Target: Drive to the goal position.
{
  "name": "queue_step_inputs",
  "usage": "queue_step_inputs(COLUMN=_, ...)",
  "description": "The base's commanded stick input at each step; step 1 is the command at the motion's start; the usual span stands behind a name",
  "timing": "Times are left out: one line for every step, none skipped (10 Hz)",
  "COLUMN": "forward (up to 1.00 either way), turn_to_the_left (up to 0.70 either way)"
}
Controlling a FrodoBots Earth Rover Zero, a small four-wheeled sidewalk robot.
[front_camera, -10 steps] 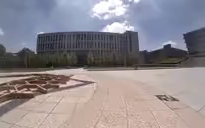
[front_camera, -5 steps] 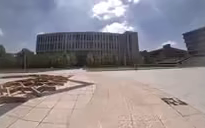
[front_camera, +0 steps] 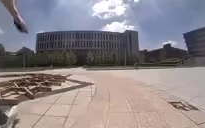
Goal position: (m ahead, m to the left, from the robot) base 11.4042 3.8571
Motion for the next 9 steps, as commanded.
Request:
queue_step_inputs(forward=0.50, turn_to_the_left=0.00)
queue_step_inputs(forward=0.50, turn_to_the_left=0.00)
queue_step_inputs(forward=0.50, turn_to_the_left=0.00)
queue_step_inputs(forward=0.50, turn_to_the_left=0.00)
queue_step_inputs(forward=0.50, turn_to_the_left=0.00)
queue_step_inputs(forward=0.50, turn_to_the_left=0.00)
queue_step_inputs(forward=0.50, turn_to_the_left=0.00)
queue_step_inputs(forward=0.50, turn_to_the_left=0.00)
queue_step_inputs(forward=0.50, turn_to_the_left=0.00)
